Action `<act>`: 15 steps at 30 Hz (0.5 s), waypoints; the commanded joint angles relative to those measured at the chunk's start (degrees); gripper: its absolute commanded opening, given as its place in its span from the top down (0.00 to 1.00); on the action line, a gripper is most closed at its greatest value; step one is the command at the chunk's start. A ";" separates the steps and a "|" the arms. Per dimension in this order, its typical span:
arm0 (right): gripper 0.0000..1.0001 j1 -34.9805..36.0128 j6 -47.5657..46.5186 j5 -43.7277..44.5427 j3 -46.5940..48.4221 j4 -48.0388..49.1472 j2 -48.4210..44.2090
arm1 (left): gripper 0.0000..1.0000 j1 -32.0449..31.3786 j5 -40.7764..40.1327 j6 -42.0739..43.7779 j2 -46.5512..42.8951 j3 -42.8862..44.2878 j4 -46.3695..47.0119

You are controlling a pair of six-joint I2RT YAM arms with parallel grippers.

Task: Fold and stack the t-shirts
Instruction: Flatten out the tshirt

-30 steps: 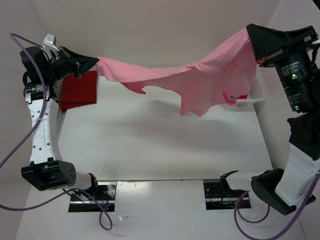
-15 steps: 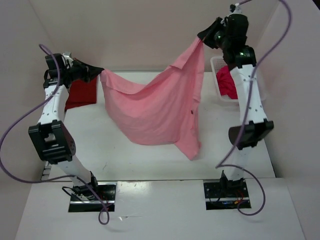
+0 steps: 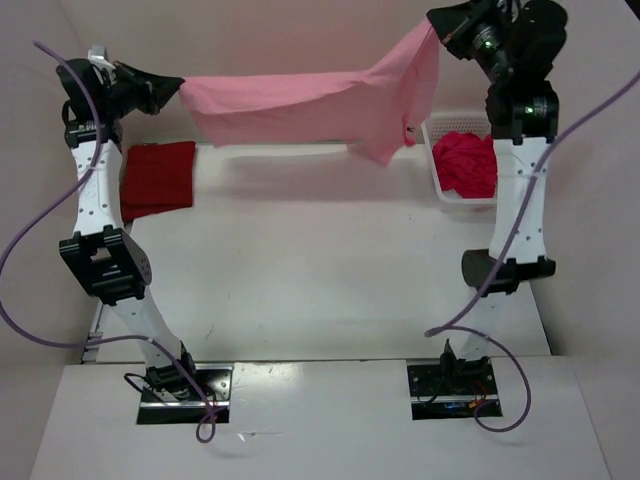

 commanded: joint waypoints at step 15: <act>1.00 -0.01 -4.01 -2.29 -100.32 12.20 -41.58 | 0.78 5.97 3.04 23.24 -7.23 -47.44 -4.23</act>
